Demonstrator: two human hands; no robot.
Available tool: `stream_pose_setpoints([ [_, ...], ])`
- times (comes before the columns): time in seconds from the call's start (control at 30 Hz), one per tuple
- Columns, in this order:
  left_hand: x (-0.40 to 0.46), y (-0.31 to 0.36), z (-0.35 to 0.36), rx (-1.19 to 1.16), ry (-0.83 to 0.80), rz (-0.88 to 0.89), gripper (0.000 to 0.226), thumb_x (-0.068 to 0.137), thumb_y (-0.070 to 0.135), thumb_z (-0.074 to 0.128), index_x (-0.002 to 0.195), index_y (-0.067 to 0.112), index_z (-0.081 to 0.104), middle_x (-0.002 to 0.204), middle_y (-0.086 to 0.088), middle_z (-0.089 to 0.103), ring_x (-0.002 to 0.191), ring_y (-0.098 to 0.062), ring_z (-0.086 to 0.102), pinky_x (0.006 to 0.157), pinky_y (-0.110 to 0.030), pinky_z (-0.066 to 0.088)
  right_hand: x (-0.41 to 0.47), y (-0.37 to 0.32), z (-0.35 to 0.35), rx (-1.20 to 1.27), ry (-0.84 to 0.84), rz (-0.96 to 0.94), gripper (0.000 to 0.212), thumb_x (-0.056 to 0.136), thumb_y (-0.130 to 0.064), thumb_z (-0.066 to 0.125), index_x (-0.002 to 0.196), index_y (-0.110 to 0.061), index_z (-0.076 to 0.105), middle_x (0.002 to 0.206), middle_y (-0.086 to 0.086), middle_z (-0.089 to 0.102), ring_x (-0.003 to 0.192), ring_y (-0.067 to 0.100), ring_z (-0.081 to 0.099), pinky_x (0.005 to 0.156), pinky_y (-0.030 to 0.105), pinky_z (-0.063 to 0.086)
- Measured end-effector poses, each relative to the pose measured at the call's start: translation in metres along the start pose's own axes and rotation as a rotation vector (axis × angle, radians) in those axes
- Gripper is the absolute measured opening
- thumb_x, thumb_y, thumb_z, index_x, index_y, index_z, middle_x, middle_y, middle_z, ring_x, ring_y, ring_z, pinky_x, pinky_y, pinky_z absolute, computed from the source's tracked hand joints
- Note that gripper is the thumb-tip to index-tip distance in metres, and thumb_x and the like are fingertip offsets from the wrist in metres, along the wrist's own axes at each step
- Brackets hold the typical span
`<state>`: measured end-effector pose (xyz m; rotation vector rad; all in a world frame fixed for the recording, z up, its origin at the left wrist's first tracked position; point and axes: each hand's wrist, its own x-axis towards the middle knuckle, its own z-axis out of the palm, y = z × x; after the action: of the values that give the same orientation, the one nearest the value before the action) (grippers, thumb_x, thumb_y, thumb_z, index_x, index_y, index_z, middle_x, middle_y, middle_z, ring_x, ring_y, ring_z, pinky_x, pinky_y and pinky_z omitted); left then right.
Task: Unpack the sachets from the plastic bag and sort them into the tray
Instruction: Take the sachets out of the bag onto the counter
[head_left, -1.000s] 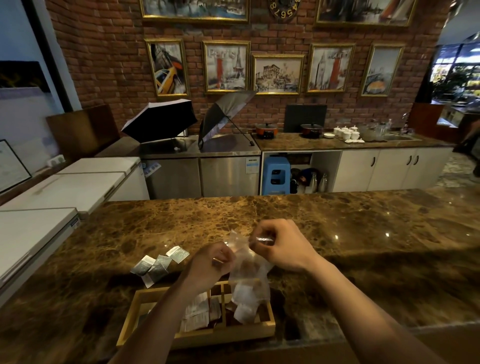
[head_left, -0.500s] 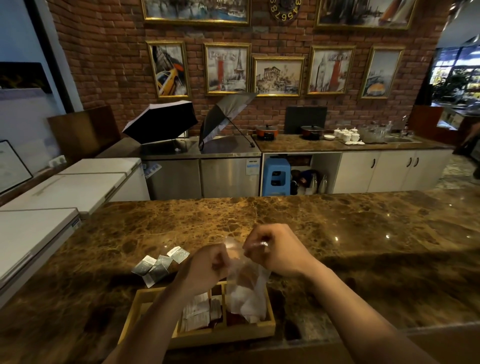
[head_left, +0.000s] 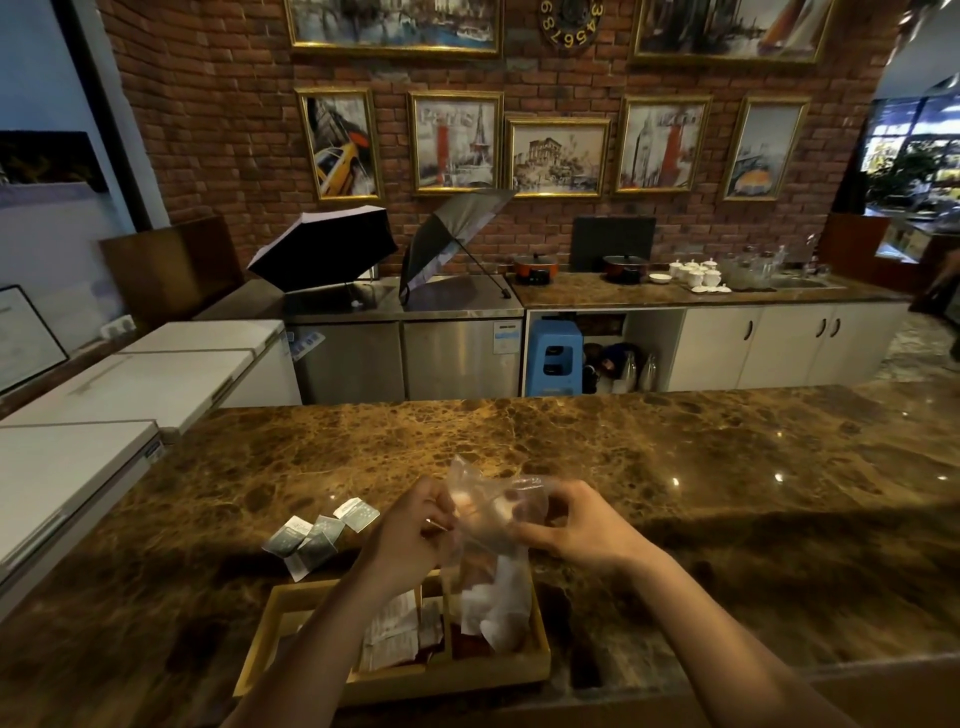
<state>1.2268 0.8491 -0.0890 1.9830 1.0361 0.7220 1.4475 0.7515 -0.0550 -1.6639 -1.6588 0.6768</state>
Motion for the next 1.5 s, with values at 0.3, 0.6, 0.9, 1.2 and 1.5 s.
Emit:
stream_pose_setpoints([
  [0.3, -0.005, -0.008, 0.007, 0.062, -0.225, -0.053, 0.044, 0.077, 0.021, 0.083, 0.105, 0.045, 0.06, 0.107, 0.015, 0.068, 0.101, -0.005, 0.065, 0.078, -0.026, 0.059, 0.003, 0.006, 0.008, 0.142, 0.088, 0.025, 0.008, 0.094, -0.021, 0.073, 0.099, -0.016, 0.078, 0.09, 0.006, 0.079, 0.079, 0.027, 0.077, 0.068, 0.045, 0.065],
  [0.6, -0.001, -0.008, 0.022, 0.097, -0.262, -0.075, 0.034, 0.094, 0.003, 0.06, 0.101, 0.035, 0.07, 0.109, 0.016, 0.074, 0.107, 0.004, 0.065, 0.091, -0.027, 0.055, 0.002, 0.008, 0.014, 0.217, 0.017, 0.044, 0.022, 0.097, -0.017, 0.069, 0.116, -0.009, 0.073, 0.106, 0.005, 0.079, 0.097, 0.013, 0.075, 0.091, 0.032, 0.06],
  [0.9, -0.002, -0.011, 0.014, 0.152, -0.138, -0.031, 0.024, 0.089, 0.021, 0.072, 0.089, 0.043, 0.062, 0.095, 0.02, 0.074, 0.096, 0.004, 0.066, 0.089, -0.038, 0.056, 0.001, 0.012, 0.01, 0.234, 0.115, 0.047, 0.02, 0.094, -0.014, 0.073, 0.113, -0.015, 0.076, 0.104, 0.002, 0.08, 0.096, 0.013, 0.076, 0.09, 0.038, 0.061],
  [1.2, 0.004, 0.006, 0.017, 0.035, -0.041, -0.042, 0.016, 0.092, 0.021, 0.067, 0.094, 0.037, 0.064, 0.091, 0.015, 0.075, 0.085, 0.004, 0.069, 0.086, -0.037, 0.057, 0.002, 0.02, -0.002, 0.417, 0.284, 0.227, 0.041, 0.083, -0.01, 0.083, 0.118, -0.015, 0.062, 0.108, 0.01, 0.073, 0.097, 0.025, 0.075, 0.078, 0.049, 0.065],
  [1.5, 0.017, 0.033, 0.047, -0.054, -0.051, -0.058, 0.027, 0.091, 0.028, 0.069, 0.113, 0.037, 0.057, 0.109, 0.006, 0.071, 0.095, -0.01, 0.07, 0.086, -0.043, 0.059, -0.018, 0.054, -0.016, 0.384, 0.287, 0.34, 0.038, 0.089, 0.0, 0.074, 0.123, -0.003, 0.057, 0.1, 0.007, 0.068, 0.081, 0.014, 0.067, 0.058, 0.012, 0.054],
])
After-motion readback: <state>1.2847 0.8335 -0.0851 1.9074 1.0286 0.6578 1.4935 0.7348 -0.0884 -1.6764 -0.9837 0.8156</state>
